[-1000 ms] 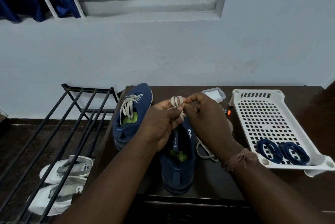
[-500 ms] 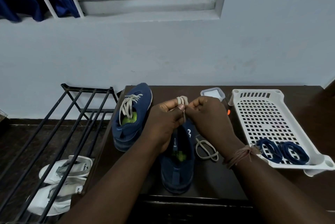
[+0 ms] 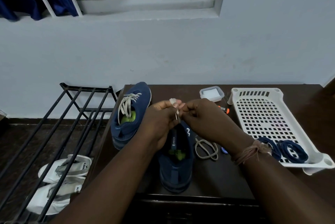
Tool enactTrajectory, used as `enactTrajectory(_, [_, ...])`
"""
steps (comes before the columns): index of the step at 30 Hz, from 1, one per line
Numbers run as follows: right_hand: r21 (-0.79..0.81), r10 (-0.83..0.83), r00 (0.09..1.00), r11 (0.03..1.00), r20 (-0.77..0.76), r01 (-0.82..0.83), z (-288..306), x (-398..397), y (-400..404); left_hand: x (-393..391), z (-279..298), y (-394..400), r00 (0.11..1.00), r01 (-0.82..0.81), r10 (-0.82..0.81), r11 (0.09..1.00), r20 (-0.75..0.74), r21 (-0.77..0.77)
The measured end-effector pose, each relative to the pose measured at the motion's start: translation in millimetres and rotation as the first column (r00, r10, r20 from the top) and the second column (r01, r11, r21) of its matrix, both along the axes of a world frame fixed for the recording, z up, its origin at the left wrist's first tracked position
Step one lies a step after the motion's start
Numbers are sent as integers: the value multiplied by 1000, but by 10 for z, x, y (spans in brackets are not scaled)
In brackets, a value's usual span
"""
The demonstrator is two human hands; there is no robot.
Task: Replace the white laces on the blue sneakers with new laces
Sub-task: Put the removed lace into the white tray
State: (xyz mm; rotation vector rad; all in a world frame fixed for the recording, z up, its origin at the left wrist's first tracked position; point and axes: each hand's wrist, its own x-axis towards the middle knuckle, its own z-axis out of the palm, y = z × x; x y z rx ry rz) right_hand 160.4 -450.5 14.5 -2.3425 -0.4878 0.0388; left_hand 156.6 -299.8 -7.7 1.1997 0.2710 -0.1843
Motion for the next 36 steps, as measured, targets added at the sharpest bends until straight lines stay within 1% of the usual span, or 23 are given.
enactTrajectory(3, [13, 49, 998, 999, -32, -48, 76, -40, 23, 55, 13, 51, 989, -147, 144, 983, -40, -106])
enactTrajectory(4, [-3, 95, 994, 995, -55, -95, 106, -63, 25, 61, 14, 66, 982, -188, 182, 973, -53, -131])
enactTrajectory(6, [-88, 191, 977, 976, -94, -199, 149, -111, 41, 81, 9, 83, 968, -248, 235, 953, -91, -172])
enactTrajectory(8, [-149, 257, 952, 948, -167, -282, 157, -140, 70, 119, 20, 95, 957, -277, 248, 933, -148, -227])
enactTrajectory(10, [-169, 296, 920, 924, -256, -344, 152, -162, 91, 171, 27, 124, 945, -305, 246, 901, -217, -308])
enactTrajectory(11, [-166, 312, 907, 916, -282, -366, 150, -171, 95, 199, 23, 155, 935, -328, 253, 884, -247, -335])
enactTrajectory(13, [-109, 332, 896, 920, -295, -377, 164, -184, 95, 232, 13, 223, 922, -355, 264, 865, -282, -353])
enactTrajectory(15, [-58, 318, 915, 938, -249, -342, 175, -164, 89, 221, 11, 243, 937, -315, 235, 889, -259, -333])
enactTrajectory(17, [-6, 271, 952, 961, -144, -275, 160, -119, 71, 203, 6, 204, 961, -251, 206, 930, -184, -269])
enactTrajectory(18, [28, 240, 968, 971, -72, -239, 142, -89, 50, 196, -8, 171, 971, -222, 197, 955, -137, -197])
enactTrajectory(20, [69, 182, 980, 980, 82, -188, 139, -63, -2, 153, -22, 108, 990, -138, 139, 990, -31, 18])
enactTrajectory(21, [65, 164, 975, 982, 151, -176, 141, -59, -29, 118, -13, 83, 997, -81, 78, 985, 24, 153])
enactTrajectory(22, [56, 156, 965, 984, 208, -171, 161, -60, -46, 74, 10, 64, 997, -18, -5, 951, 74, 308])
enactTrajectory(23, [42, 150, 955, 985, 258, -166, 164, -56, -60, 34, 22, 45, 989, 34, -95, 895, 116, 445])
enactTrajectory(24, [32, 141, 945, 987, 295, -158, 161, -43, -70, 1, 29, 21, 975, 62, -166, 841, 147, 537])
enactTrajectory(25, [27, 123, 939, 990, 320, -139, 150, -24, -73, -19, 40, -4, 963, 83, -213, 815, 163, 573])
enactTrajectory(27, [21, 49, 935, 998, 352, -61, 111, 32, -91, -39, 72, -40, 946, 142, -279, 814, 164, 563])
enactTrajectory(30, [37, -60, 919, 998, 390, 49, 72, 107, -175, -27, 113, -46, 917, 289, -383, 830, 111, 477])
enactTrajectory(32, [39, -80, 905, 997, 418, 70, 83, 125, -211, -29, 145, -18, 899, 352, -429, 828, 87, 436])
enactTrajectory(34, [45, -88, 895, 996, 438, 76, 91, 140, -212, -29, 145, -1, 894, 381, -438, 853, 94, 356])
enactTrajectory(36, [87, -135, 885, 990, 445, 108, 83, 153, -205, -30, 133, 5, 892, 402, -442, 869, 90, 288])
